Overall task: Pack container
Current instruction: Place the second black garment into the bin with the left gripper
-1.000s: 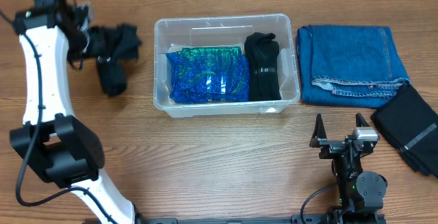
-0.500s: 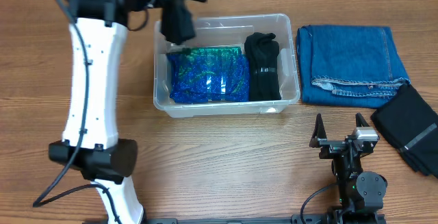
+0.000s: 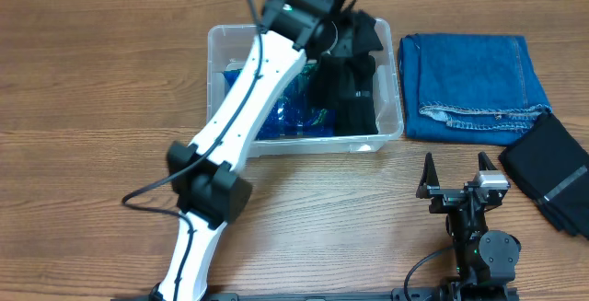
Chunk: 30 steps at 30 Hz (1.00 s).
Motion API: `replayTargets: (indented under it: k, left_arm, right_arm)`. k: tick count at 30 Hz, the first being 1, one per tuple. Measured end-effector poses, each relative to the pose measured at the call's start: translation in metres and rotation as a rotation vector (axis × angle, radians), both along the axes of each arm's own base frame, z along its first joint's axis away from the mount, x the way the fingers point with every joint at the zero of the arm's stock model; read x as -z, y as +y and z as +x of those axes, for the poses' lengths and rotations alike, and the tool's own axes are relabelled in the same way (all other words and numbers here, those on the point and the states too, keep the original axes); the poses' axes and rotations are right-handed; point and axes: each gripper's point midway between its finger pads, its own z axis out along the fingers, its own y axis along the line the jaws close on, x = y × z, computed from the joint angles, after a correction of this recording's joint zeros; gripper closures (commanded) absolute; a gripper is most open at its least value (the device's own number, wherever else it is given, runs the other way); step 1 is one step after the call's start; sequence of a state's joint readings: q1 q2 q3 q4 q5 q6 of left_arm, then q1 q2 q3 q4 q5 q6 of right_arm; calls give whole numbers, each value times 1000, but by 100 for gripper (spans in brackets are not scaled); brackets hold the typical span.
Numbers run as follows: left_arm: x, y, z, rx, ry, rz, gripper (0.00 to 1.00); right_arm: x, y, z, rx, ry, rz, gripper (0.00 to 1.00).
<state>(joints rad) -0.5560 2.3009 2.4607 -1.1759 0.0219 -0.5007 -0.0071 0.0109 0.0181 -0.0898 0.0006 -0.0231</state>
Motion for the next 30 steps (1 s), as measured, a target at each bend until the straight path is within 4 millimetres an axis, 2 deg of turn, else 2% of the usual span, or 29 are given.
replayTargets:
  k: [1, 3, 7, 9, 10, 13, 16, 18, 21, 23, 25, 26, 27, 30]
  left_arm:
    - [15, -3, 3, -17, 26, -1, 96]
    - [30, -7, 8, -39, 47, -10, 96]
    - [40, -16, 14, -68, 54, -43, 96]
    - [44, -28, 17, -72, 51, -75, 96]
    - [46, -36, 19, -65, 44, -97, 91]
    - [49, -52, 20, -49, 33, -131, 52]
    - [47, -63, 19, -35, 24, -156, 29]
    - [46, -66, 18, -26, 27, -167, 24]
    - [44, -71, 17, -8, 32, -194, 23]
    - [41, -75, 15, 12, 37, -214, 25]
    - [35, -78, 13, 55, 28, -217, 38]
    - [31, -79, 12, 75, 18, -216, 50]
    - [28, -79, 12, 101, 4, -208, 71]
    - [26, -74, 9, 182, -20, -153, 92]
  right_arm:
    - [0, 0, 0, 0, 0, 0, 0]
    - [0, 0, 0, 0, -1, 0, 0]
    - [0, 0, 0, 0, 0, 0, 0]
    - [0, 0, 0, 0, 0, 0, 0]
    - [0, 0, 0, 0, 0, 0, 0]
    - [0, 0, 0, 0, -1, 0, 0]
    - [0, 0, 0, 0, 0, 0, 0]
    - [0, 0, 0, 0, 0, 0, 0]
    - [0, 0, 0, 0, 0, 0, 0]
    - [0, 0, 0, 0, 0, 0, 0]
    - [0, 0, 0, 0, 0, 0, 0]
    - [0, 0, 0, 0, 0, 0, 0]
    - [0, 0, 0, 0, -1, 0, 0]
    - [0, 0, 0, 0, 0, 0, 0]
